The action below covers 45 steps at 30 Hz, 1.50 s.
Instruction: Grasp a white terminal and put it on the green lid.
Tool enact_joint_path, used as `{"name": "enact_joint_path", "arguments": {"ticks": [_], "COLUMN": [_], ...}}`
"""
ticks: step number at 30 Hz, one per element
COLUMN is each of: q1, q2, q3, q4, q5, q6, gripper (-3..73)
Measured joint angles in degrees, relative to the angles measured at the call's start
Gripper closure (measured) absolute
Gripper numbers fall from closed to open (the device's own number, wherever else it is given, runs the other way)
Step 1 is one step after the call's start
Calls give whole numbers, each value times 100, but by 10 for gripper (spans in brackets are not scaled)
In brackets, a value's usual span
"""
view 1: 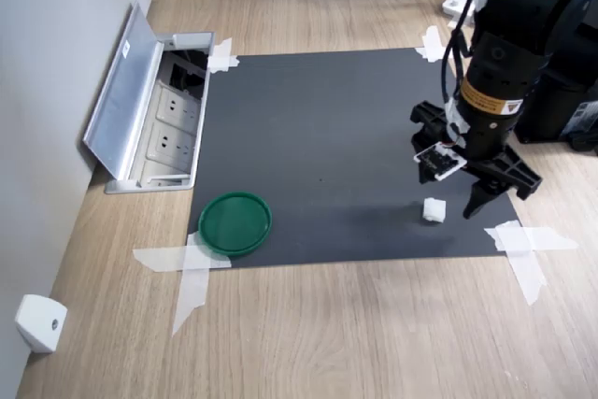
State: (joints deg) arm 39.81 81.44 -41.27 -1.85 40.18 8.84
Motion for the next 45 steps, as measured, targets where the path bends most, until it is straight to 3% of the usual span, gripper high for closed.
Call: {"name": "enact_joint_path", "arguments": {"ticks": [18,23,31,40,45], "q1": [0,0,0,-28,-574], "q2": [579,645,728,735,717], "q3": [0,-7,-27,-129,-660], "q4": [-130,-147,-154,-234,-150], "q5": [-198,-309,-354,-295,38], "q6": [20,20,20,-55,-422], "gripper": [10,79,323,323,323]}}
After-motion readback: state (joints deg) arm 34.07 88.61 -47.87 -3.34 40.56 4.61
